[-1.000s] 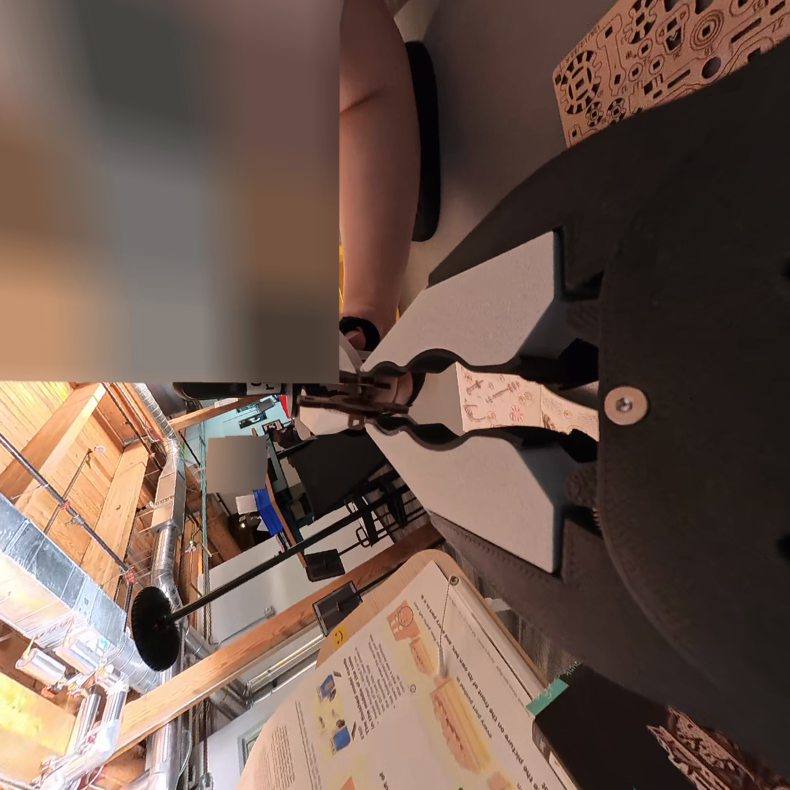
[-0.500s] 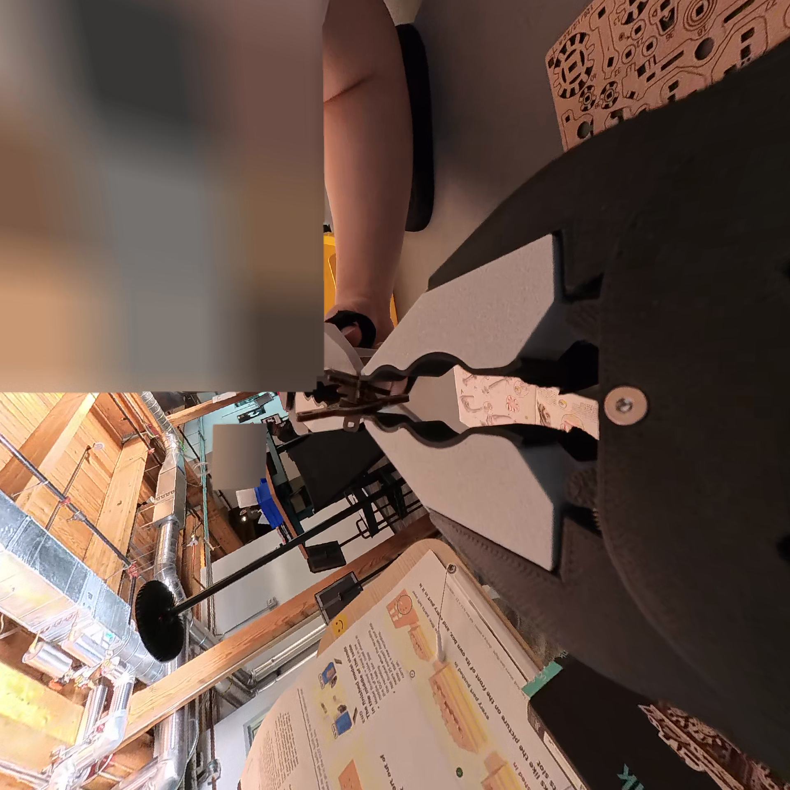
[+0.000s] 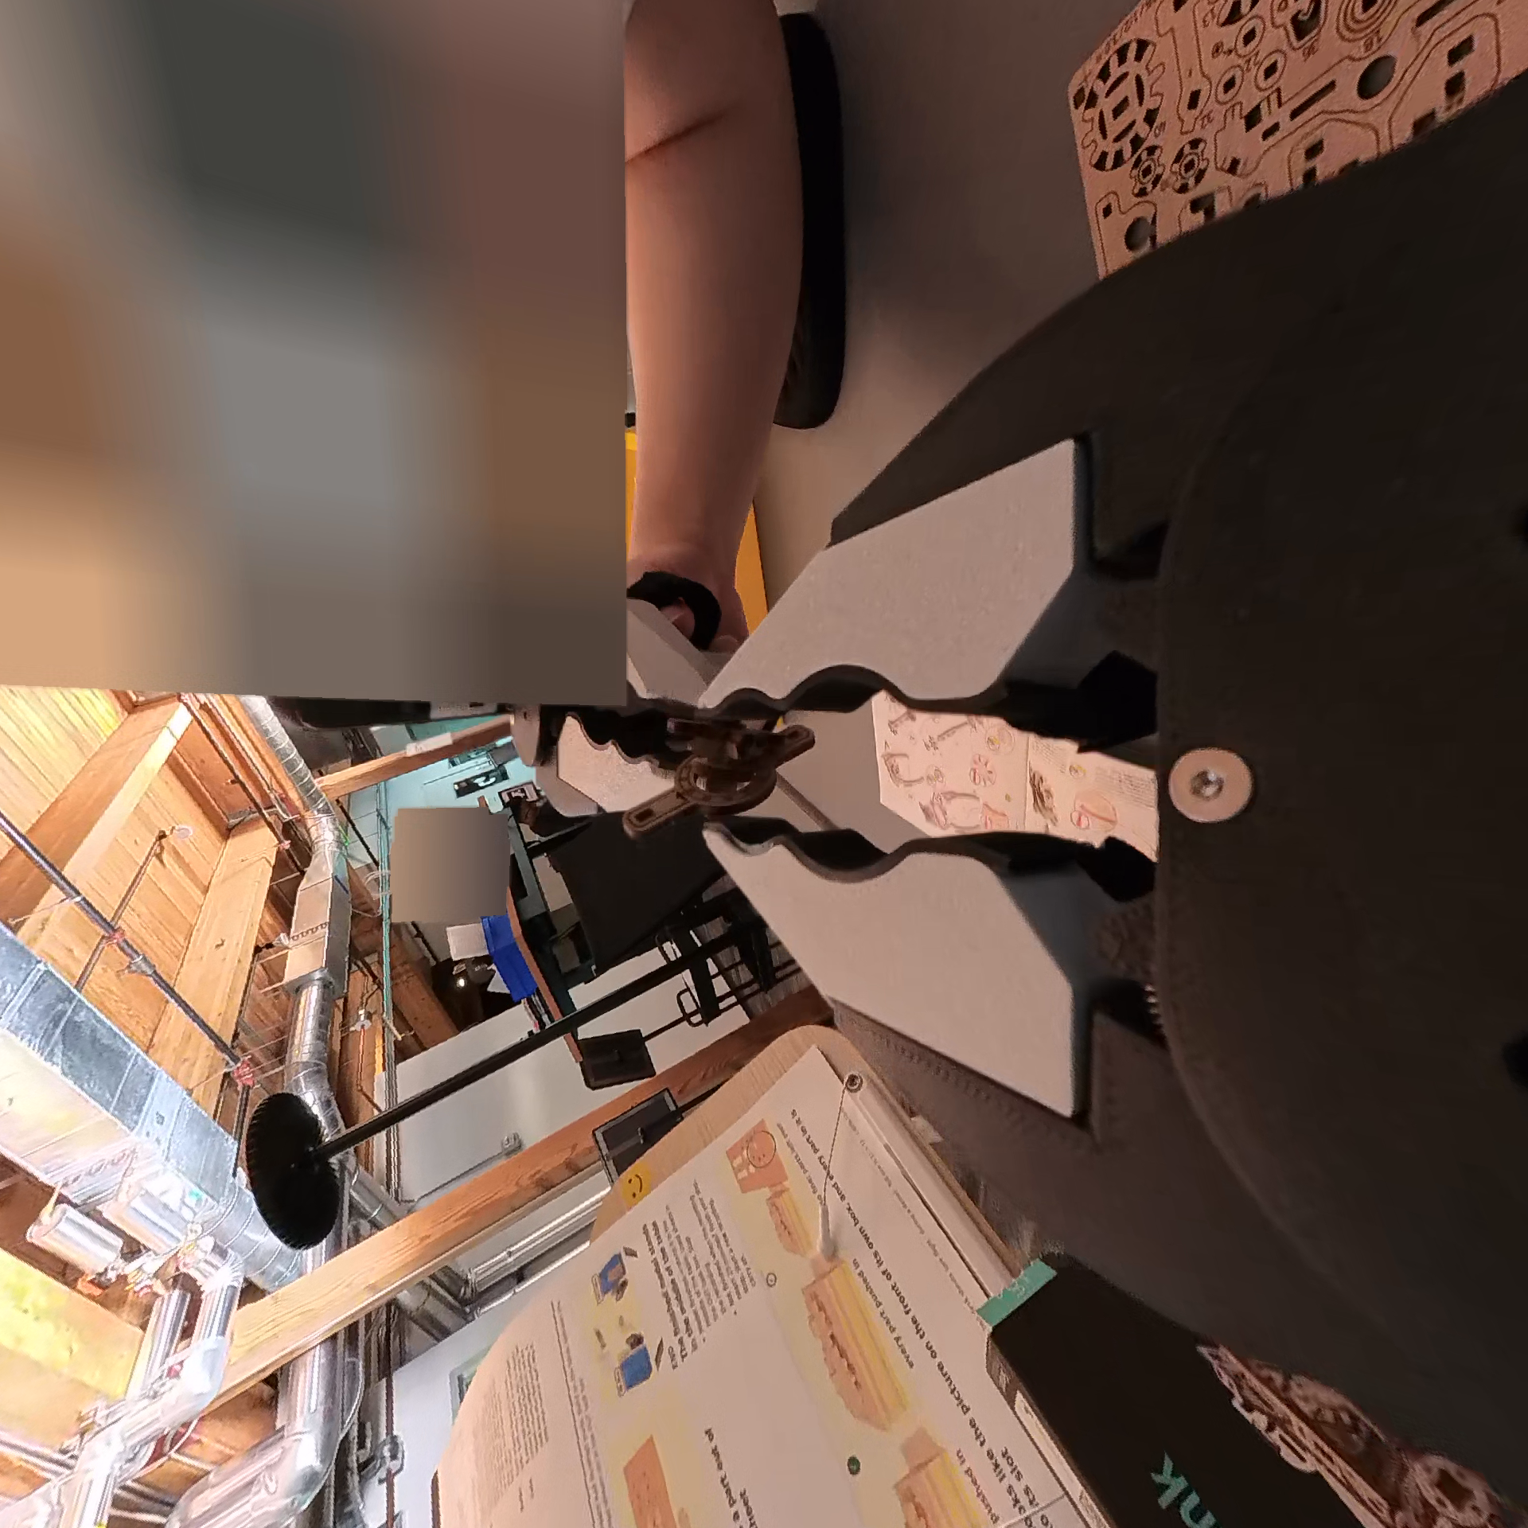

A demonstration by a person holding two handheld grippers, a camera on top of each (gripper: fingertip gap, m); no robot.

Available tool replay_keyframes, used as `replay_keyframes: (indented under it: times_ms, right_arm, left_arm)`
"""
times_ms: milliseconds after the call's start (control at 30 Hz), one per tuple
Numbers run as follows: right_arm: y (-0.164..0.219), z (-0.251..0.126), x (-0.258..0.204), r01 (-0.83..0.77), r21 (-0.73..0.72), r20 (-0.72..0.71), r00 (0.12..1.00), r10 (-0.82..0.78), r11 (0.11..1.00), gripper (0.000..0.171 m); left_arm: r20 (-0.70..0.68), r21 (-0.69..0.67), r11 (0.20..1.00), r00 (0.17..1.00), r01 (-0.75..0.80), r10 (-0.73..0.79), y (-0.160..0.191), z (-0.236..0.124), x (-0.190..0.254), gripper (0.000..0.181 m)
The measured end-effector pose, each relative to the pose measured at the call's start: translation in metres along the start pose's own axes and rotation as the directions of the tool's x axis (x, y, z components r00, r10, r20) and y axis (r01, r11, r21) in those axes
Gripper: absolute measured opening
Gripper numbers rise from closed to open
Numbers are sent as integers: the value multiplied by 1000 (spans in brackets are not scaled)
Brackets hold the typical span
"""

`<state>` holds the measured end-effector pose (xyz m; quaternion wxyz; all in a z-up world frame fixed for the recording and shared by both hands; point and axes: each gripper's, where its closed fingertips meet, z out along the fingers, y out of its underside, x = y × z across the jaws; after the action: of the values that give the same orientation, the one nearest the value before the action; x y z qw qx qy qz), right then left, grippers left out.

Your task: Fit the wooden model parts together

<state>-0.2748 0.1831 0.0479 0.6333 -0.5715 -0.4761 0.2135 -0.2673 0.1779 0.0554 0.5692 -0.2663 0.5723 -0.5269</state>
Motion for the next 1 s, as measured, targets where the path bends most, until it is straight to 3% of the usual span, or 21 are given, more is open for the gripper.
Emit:
replay_keyframes:
  times_ms: [300,633,833,1000]
  right_arm:
    - [-1,1,1,14,-15,-18,1000,-14,1000,13]
    - [8,1,4,72,-100,-47,996,-77,992,12]
    - [14,0,-3,135,-180,-20,990,-141,974,13]
    - [16,0,-3,136,-214,-17,990,-143,967,13]
  left_arm:
    - [23,7,998,998,-64,64,-2,-1,0,18]
    - [0,-25,1000,1000,-11,11,7,-1,-2,19]
    - [-38,-58,998,999,15,-17,11,0,1,39]
    - [-27,-31,999,999,-45,44,6,-1,4,24]
